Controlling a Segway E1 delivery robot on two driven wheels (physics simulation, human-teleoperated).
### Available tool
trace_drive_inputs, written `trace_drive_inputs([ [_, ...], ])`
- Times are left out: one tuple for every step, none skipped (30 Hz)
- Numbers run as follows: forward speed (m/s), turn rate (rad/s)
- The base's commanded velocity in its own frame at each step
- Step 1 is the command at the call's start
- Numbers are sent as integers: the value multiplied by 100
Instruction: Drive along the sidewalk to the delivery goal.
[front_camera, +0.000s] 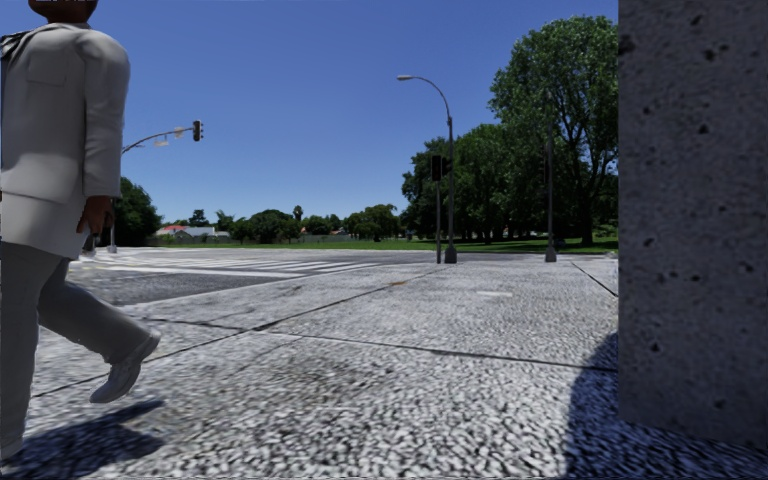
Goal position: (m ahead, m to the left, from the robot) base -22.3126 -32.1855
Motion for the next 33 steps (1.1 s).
trace_drive_inputs([
  [97, 0],
  [97, 0],
  [97, 0],
  [97, 0],
  [97, 0],
  [97, 0],
  [97, 0],
  [97, 0],
  [97, 0],
  [97, 0],
  [97, 0],
  [97, 0],
  [97, 0],
  [97, 0],
  [97, 0],
  [97, 0],
  [97, 0],
  [97, 0],
  [97, 0],
  [97, 0],
  [97, 0],
  [97, 0],
  [97, 0],
  [97, 0],
  [97, 0],
  [200, 0],
  [200, 0],
  [200, 0],
  [200, 0],
  [200, 0],
  [200, -12],
  [200, -28],
  [200, -28],
])
